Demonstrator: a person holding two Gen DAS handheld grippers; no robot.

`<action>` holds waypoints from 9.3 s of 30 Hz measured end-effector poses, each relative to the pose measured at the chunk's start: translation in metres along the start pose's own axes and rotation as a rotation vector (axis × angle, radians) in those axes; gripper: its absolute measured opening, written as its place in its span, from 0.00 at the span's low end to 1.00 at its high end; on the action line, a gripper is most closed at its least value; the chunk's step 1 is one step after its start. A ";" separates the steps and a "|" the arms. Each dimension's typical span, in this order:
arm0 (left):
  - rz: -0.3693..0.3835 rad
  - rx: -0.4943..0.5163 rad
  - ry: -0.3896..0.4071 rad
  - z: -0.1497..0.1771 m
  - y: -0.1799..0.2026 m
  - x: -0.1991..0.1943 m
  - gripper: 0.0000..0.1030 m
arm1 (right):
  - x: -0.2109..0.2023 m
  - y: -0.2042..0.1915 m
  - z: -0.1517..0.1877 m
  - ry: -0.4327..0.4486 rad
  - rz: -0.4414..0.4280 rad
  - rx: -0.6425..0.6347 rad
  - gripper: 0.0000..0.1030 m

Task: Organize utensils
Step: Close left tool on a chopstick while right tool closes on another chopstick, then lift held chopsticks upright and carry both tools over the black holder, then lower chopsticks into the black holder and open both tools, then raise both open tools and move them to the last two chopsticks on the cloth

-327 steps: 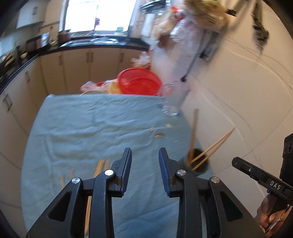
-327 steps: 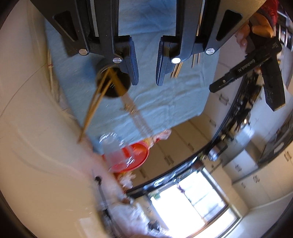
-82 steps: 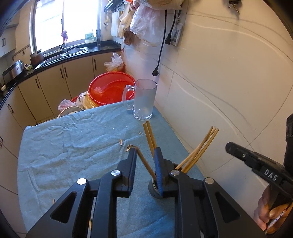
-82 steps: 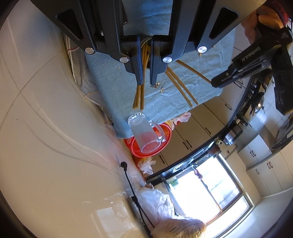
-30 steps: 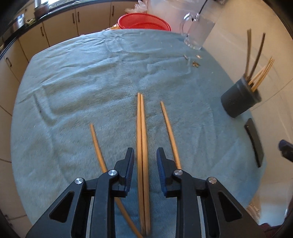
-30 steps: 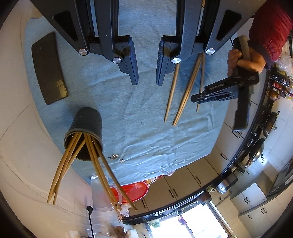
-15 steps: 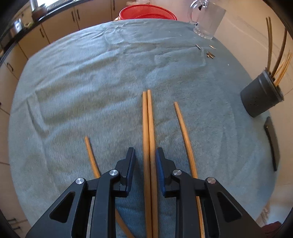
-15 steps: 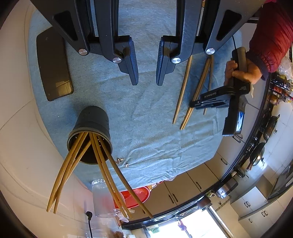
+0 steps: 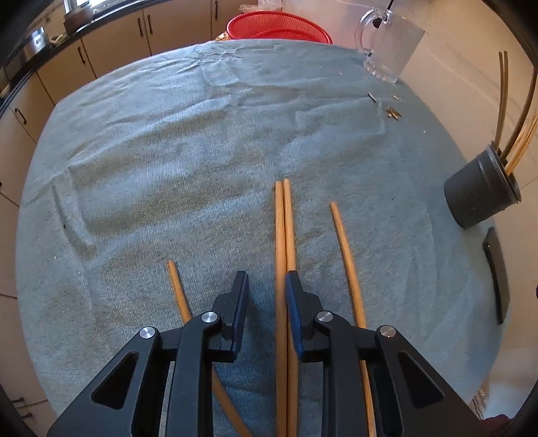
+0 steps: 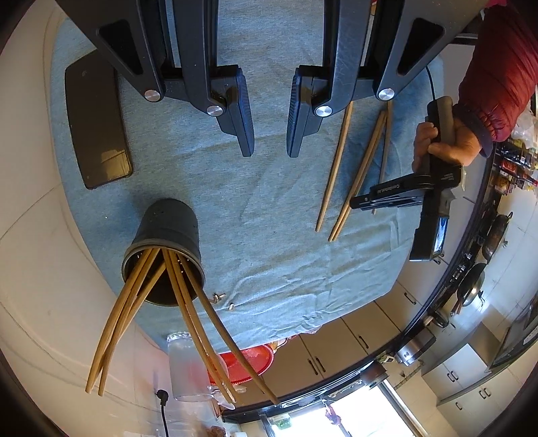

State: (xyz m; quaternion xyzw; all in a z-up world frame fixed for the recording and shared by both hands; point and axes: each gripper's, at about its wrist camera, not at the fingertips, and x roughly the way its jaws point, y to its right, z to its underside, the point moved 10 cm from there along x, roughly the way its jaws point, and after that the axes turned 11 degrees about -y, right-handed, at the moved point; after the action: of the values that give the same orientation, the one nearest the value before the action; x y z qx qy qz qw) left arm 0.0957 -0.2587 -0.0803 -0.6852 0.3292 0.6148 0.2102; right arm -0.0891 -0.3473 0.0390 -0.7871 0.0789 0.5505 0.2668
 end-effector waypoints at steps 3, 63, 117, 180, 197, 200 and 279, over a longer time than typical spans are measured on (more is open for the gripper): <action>-0.010 -0.005 -0.003 -0.005 -0.002 0.001 0.21 | -0.001 0.003 0.000 0.001 0.003 0.010 0.21; 0.152 -0.276 0.345 0.069 -0.083 -0.146 0.06 | 0.154 -0.137 -0.098 -0.138 -0.053 0.007 0.07; 0.076 -0.137 0.541 0.067 0.032 -0.251 0.06 | -0.122 -0.085 -0.040 0.356 -0.141 -0.082 0.07; 0.135 0.125 0.513 -0.077 0.250 -0.248 0.06 | -0.217 0.121 -0.091 0.559 -0.072 0.160 0.07; 0.091 0.110 0.407 -0.089 0.242 -0.190 0.06 | -0.139 0.125 -0.106 0.408 -0.029 0.120 0.07; 0.082 0.107 0.393 -0.090 0.240 -0.181 0.06 | -0.128 0.126 -0.105 0.388 -0.019 0.117 0.07; -0.137 -0.225 0.516 -0.014 0.080 -0.221 0.82 | -0.160 0.061 -0.079 0.464 0.042 0.152 0.85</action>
State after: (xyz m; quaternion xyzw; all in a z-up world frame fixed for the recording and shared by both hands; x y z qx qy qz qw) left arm 0.0425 -0.2813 0.1484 -0.8586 0.2544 0.4372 0.0833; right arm -0.1105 -0.4660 0.1842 -0.8683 0.1957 0.3529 0.2885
